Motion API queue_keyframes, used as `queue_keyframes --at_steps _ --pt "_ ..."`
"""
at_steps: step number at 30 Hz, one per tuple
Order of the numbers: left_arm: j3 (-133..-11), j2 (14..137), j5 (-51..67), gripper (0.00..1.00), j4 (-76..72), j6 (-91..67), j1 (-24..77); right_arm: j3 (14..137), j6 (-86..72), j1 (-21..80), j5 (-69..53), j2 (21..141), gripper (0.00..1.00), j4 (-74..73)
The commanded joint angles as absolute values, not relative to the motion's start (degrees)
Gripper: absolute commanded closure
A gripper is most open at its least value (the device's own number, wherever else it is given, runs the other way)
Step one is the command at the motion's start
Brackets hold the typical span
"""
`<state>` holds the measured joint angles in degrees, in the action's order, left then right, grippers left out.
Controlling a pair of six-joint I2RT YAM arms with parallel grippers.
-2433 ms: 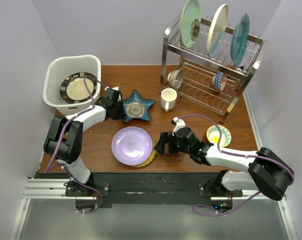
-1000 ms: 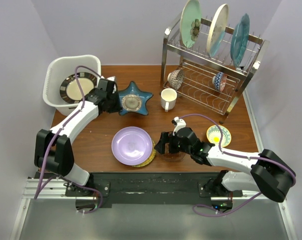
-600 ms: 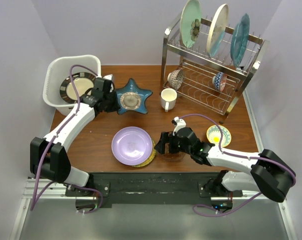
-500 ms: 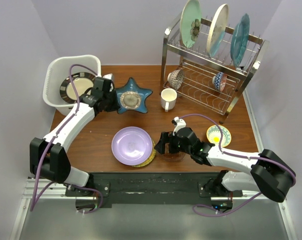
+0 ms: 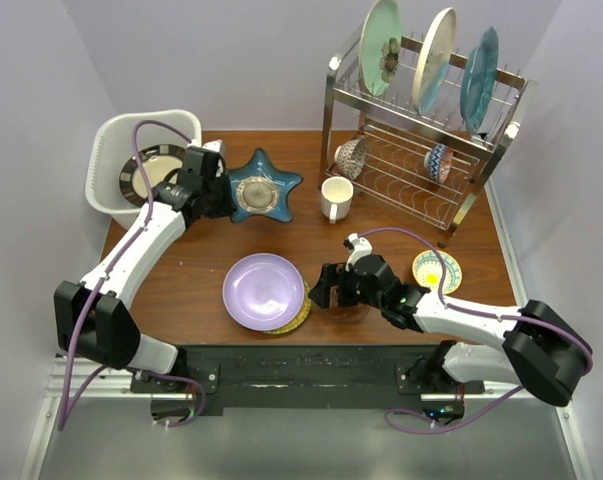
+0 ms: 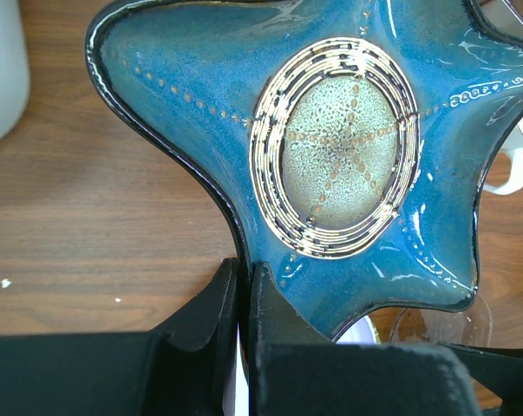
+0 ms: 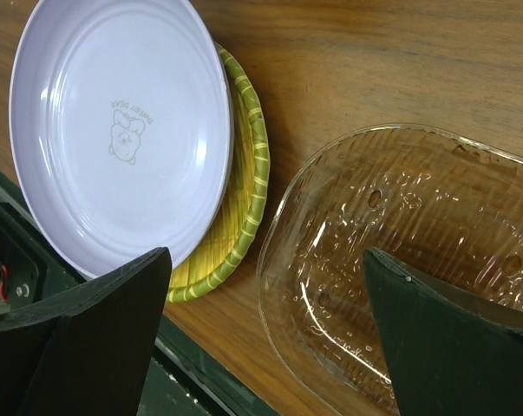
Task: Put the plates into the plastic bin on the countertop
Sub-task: Place the plate in the plastic bin.
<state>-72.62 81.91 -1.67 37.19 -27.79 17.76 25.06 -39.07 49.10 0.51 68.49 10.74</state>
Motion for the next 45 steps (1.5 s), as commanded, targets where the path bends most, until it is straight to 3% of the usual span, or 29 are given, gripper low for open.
queue_keyframes --at_steps 1,20,45 --pt "-78.57 77.34 -2.81 1.00 31.02 -27.25 17.40 25.31 -39.73 49.39 1.41 67.32 0.04 11.34" --pt "-80.68 76.20 5.62 1.00 32.70 -25.31 6.33 25.22 -39.90 49.39 1.41 67.41 0.04 11.42" --pt "-80.86 77.08 8.52 1.00 31.20 -24.87 -3.16 25.05 -39.73 49.39 1.41 67.76 0.04 11.25"
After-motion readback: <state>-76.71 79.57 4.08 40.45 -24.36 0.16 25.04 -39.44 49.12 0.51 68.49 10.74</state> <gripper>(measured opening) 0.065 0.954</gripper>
